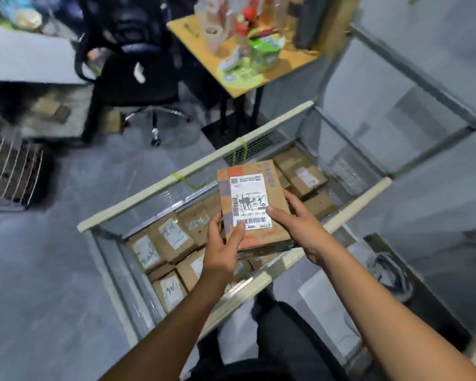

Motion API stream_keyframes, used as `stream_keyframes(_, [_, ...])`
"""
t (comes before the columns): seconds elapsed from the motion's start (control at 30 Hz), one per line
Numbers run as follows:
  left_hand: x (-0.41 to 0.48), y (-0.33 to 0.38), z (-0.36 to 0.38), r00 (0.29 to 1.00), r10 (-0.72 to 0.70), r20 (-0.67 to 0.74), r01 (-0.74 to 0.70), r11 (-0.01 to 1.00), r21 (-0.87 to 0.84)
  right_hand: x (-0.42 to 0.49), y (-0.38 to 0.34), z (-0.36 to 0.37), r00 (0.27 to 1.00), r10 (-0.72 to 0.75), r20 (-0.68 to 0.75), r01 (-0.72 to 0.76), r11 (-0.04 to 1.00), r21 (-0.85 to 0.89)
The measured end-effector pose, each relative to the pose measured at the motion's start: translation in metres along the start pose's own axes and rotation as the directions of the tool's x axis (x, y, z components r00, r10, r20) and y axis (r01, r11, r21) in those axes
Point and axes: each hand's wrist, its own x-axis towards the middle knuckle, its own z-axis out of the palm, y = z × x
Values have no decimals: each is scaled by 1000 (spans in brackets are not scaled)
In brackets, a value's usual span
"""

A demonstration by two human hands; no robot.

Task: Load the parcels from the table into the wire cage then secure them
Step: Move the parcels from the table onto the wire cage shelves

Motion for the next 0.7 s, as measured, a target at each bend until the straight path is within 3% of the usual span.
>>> stream_keyframes(0.17, [60,-57,-33,983,-120,-138,138,982,132,98,47,29,986,113,121,-91,980,-177])
stream_keyframes(0.37, [166,-171,-80,905,-171,-390,336,851,405,243,153,62,942,246,230,-139,906,-401])
stream_keyframes(0.5, [237,-247,-121,864,-71,-498,400,699,593,348,237,98,938,243,247,-130,908,-399])
stream_keyframes(0.7, [311,-342,-170,878,93,-469,353,537,766,426,349,152,945,94,312,15,944,-330])
